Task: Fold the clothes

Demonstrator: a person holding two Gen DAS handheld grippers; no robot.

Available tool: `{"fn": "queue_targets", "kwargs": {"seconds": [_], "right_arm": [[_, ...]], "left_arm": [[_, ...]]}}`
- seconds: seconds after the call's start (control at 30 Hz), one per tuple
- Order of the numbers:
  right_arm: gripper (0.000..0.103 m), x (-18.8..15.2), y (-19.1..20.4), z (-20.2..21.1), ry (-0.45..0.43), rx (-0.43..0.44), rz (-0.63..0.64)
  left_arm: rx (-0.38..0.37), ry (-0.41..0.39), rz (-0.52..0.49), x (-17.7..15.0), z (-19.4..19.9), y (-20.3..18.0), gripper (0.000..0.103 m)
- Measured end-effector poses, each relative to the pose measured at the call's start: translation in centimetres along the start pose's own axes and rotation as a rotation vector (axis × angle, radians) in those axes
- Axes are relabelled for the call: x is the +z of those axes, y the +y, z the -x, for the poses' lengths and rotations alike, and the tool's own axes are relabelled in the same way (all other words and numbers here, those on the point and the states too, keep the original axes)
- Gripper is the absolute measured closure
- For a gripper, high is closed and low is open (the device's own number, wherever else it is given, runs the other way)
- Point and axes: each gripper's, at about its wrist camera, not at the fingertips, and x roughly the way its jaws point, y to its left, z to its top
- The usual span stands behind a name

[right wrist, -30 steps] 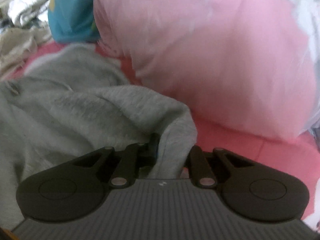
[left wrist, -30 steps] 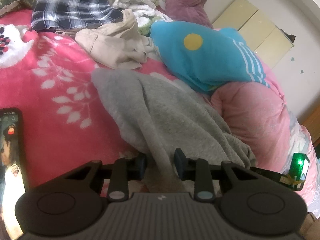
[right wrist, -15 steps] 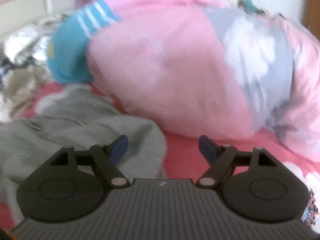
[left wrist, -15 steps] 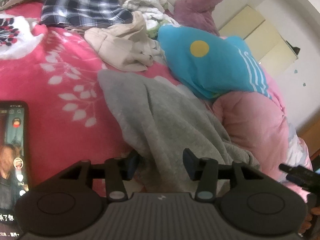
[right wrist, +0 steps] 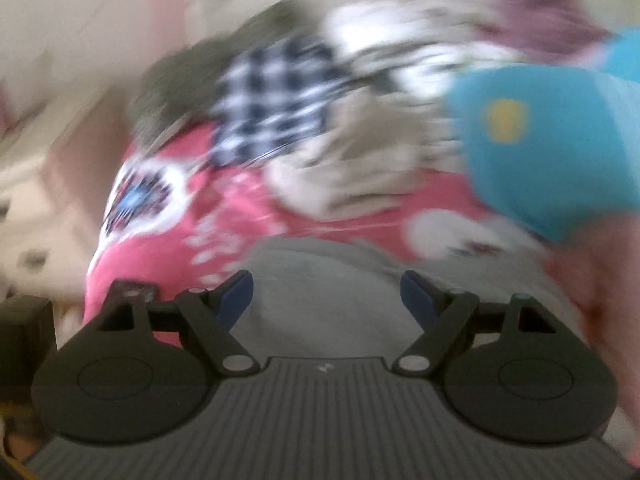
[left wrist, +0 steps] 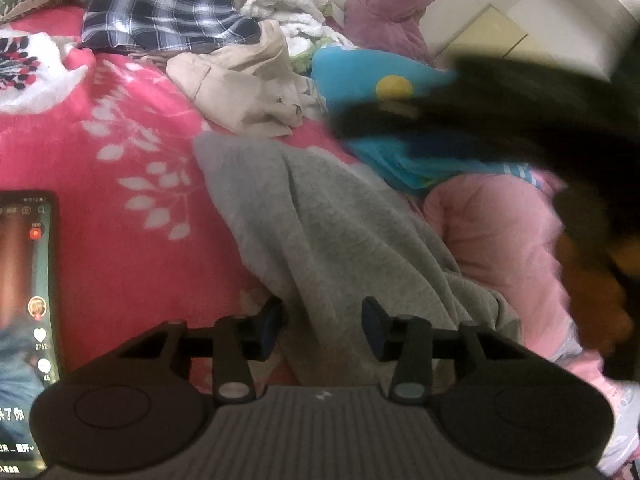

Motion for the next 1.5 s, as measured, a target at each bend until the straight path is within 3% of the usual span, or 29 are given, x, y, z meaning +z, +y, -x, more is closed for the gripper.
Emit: {"fn": "queue_targets", "kwargs": {"seconds": [0.17, 0.3, 0.4, 0.43, 0.53, 0.77, 1.03, 1.17, 1.5], "right_arm": [[0.022, 3.5, 4.8, -6.9, 0.164, 0.032, 0.168], [0.022, 3.4, 6.4, -11.2, 0.276, 0.005, 0.25], [0.037, 2.6, 5.8, -13.3, 0.318, -0.05, 0.249], [0.044, 2.4, 5.5, -13.1, 0.311, -0.039, 0.22], [0.084, 2.2, 5.6, -11.4, 0.241, -0.025, 0.188], [0.089, 4.1, 4.4, -7.3, 0.038, -0.053, 0.08], [0.089, 5.5, 2.6, -6.3, -0.146, 0.052, -0.063], [0.089, 5.6, 3.7, -7.2, -0.164, 0.117, -0.037], [0.089, 4.9, 5.3, -8.1, -0.162, 0.287, 0.089]], "left_arm": [[-0.003, 0.019, 0.033, 0.2, -0.1, 0.7, 0.072], [-0.005, 0.029, 0.042, 0.3, -0.3, 0.8, 0.072], [-0.008, 0.032, 0.046, 0.3, -0.4, 0.9, 0.072], [-0.009, 0.033, 0.047, 0.3, -0.4, 0.9, 0.072], [-0.014, 0.006, 0.037, 0.5, -0.2, 0.8, 0.071], [-0.029, -0.073, 0.012, 1.7, 0.9, 0.7, 0.07], [-0.02, -0.125, 0.028, 3.2, 1.8, 1.2, 0.07], [0.0, -0.115, 0.037, 3.2, 1.7, 1.5, 0.076], [0.011, -0.065, 0.048, 2.5, 1.1, 1.6, 0.076]]}}
